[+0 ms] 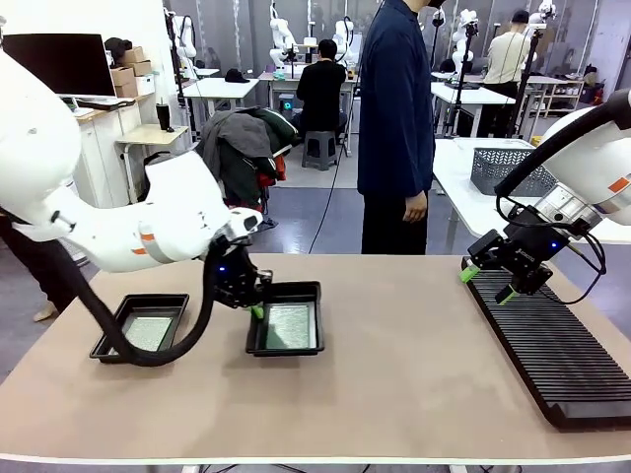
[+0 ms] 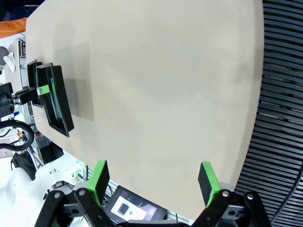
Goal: Inspect and transfer BCBs to ESD trays.
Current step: Pick up the ESD tray and place it on the left side of the table.
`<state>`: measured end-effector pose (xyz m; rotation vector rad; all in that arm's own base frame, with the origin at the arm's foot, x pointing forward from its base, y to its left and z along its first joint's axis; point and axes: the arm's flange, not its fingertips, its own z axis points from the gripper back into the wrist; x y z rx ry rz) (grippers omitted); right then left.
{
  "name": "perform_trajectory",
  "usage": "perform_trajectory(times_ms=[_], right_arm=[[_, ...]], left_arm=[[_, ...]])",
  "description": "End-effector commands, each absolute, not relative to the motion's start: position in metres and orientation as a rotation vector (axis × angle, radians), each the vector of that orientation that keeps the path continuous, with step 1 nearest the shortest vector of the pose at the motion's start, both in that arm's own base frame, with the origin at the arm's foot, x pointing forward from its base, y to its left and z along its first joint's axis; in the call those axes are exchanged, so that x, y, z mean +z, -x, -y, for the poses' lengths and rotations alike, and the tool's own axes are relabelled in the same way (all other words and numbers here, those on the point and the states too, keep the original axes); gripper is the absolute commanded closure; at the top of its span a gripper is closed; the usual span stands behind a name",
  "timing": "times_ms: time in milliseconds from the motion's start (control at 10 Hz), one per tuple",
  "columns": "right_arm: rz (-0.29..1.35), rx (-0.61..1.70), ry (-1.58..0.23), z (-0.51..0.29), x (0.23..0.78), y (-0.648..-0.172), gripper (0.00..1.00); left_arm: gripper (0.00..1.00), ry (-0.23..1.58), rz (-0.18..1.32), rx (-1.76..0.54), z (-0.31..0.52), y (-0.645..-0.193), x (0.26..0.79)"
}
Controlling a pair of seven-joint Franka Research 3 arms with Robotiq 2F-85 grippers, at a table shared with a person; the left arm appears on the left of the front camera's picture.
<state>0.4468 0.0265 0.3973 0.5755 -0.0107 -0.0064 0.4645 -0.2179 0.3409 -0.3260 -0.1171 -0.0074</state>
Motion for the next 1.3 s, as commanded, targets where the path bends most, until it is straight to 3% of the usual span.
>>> perform_trajectory(times_ms=[0,700,1200], right_arm=[[0.011,-0.028,-0.556,-0.028,0.399,-0.448,0.0],[0.011,-0.028,-0.556,-0.028,0.399,-0.448,0.0],[0.011,-0.028,-0.556,-0.028,0.399,-0.448,0.0]], left_arm=[[0.97,0.346,0.109,-0.012,0.181,-0.458,0.34],[0.97,0.297,0.084,-0.03,0.104,-0.481,0.337],[0.97,0.299,0.078,-0.019,0.101,-0.49,0.32]])
